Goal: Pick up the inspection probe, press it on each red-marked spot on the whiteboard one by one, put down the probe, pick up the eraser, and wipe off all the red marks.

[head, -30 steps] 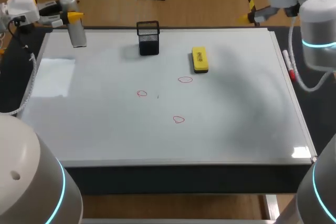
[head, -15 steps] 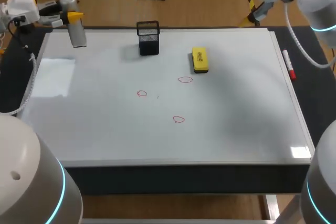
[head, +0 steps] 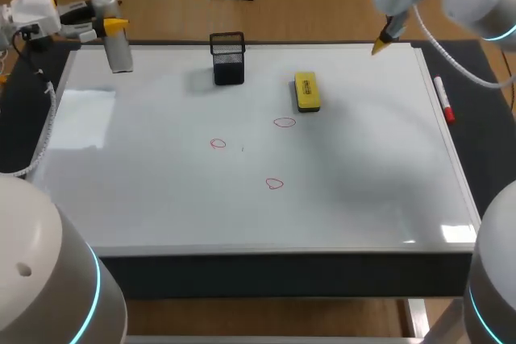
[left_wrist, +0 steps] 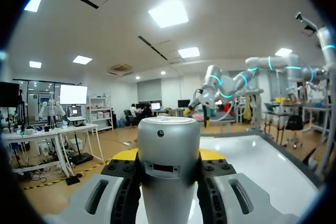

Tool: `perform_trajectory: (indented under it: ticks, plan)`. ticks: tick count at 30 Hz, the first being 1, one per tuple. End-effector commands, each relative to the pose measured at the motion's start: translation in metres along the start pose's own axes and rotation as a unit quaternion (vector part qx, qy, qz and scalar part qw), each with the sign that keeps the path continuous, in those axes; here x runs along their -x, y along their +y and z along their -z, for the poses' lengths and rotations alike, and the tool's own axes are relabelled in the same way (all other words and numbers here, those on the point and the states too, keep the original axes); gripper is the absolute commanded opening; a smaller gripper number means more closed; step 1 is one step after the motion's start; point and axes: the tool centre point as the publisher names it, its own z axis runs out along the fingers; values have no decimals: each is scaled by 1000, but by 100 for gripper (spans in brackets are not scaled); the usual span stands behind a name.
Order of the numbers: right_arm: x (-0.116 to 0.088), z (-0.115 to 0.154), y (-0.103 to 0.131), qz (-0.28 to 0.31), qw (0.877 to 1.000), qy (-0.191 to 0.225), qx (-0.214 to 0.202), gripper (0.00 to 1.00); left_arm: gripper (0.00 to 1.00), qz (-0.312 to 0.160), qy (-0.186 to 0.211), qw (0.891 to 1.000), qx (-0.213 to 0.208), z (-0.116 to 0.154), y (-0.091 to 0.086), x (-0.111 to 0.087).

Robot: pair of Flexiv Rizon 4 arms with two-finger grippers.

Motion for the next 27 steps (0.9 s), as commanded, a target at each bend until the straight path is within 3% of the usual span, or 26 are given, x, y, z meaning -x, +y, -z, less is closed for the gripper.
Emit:
perform_trajectory:
  ticks: [1,20,27]
  plan:
    - [1,4,3,106,993,46,-17,100,0,-1,0,1000,0,0,-1,0]
    - [1,4,3,106,993,46,-17,100,0,-1,0,1000,0,0,-1,0]
    - [-8,-30,23,179,976,120,32,100,0,-1,0,1000,0,0,-1,0]
